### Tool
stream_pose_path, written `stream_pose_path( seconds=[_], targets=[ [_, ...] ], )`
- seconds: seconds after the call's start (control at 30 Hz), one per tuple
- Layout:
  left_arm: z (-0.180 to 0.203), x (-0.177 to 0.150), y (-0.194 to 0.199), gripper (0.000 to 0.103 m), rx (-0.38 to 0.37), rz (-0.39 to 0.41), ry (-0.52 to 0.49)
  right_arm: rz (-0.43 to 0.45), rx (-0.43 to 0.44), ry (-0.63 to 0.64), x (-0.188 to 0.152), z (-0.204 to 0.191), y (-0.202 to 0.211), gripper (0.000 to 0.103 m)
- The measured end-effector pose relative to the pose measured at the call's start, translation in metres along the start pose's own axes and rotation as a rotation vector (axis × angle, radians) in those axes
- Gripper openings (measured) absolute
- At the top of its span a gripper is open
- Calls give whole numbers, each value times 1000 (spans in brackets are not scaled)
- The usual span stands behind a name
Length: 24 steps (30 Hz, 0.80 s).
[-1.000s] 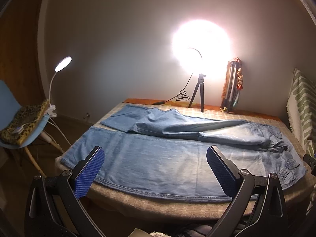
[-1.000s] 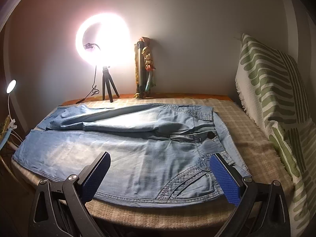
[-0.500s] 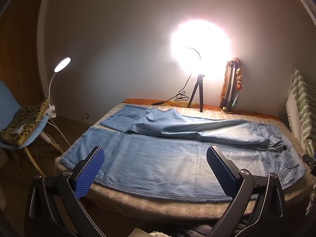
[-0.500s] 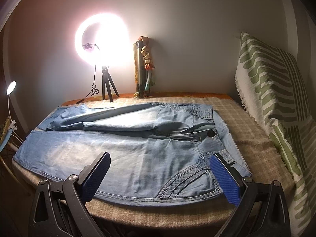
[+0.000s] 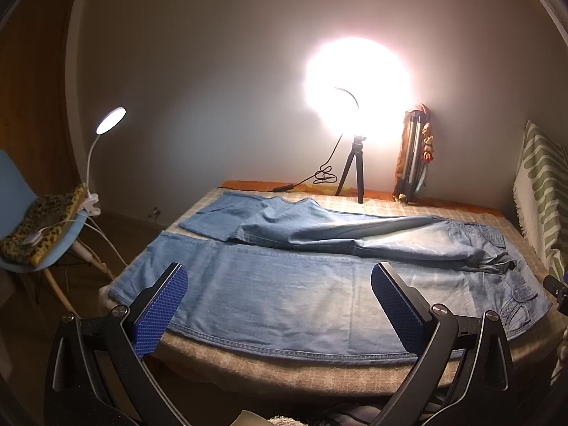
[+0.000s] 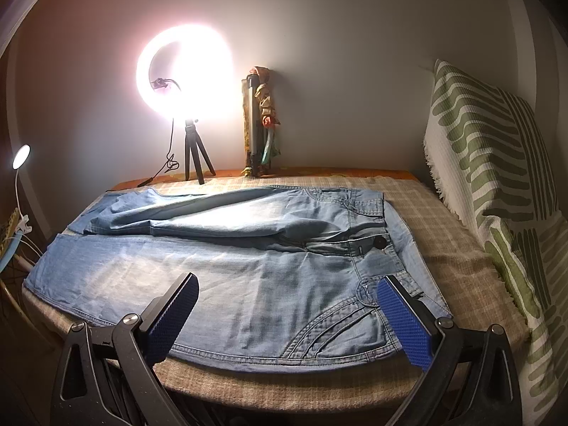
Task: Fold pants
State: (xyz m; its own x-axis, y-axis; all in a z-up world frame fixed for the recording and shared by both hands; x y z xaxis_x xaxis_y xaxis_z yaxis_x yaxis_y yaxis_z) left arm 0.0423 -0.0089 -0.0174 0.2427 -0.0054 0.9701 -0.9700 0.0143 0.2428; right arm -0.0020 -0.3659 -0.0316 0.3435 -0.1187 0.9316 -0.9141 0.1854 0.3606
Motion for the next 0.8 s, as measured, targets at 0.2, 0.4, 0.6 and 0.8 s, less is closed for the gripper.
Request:
stream_pose_path(
  seconds=[0.2, 0.4, 0.6, 0.8],
  targets=[
    [2, -1, -1, 103, -2, 0, -5, 1, 1, -1, 0, 0, 0, 102],
    [3, -1, -1, 103, -4, 2, -10, 1, 3, -1, 0, -1, -1, 102],
    [4, -2, 0, 103, -5, 2, -11, -1, 3, -2, 0, -1, -1, 102],
    [1, -2, 3, 103, 1, 10, -19, 9, 12, 3, 0, -4, 0, 102]
  ],
)
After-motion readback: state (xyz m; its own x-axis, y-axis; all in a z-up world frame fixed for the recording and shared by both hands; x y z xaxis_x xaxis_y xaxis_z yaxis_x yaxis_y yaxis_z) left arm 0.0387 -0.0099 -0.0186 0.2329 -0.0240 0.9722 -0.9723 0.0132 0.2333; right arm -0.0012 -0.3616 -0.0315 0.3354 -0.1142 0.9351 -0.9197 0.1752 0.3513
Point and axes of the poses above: each gripper's, at about its wrist camera, not at the fingertips, and y roughly against the way its jaws point, z to its right, x to its top, the point moved 6 cm from there along -y, roughly the way its jaws point, and after that the axes turned 14 degrees about z, right-handed, at the moved point
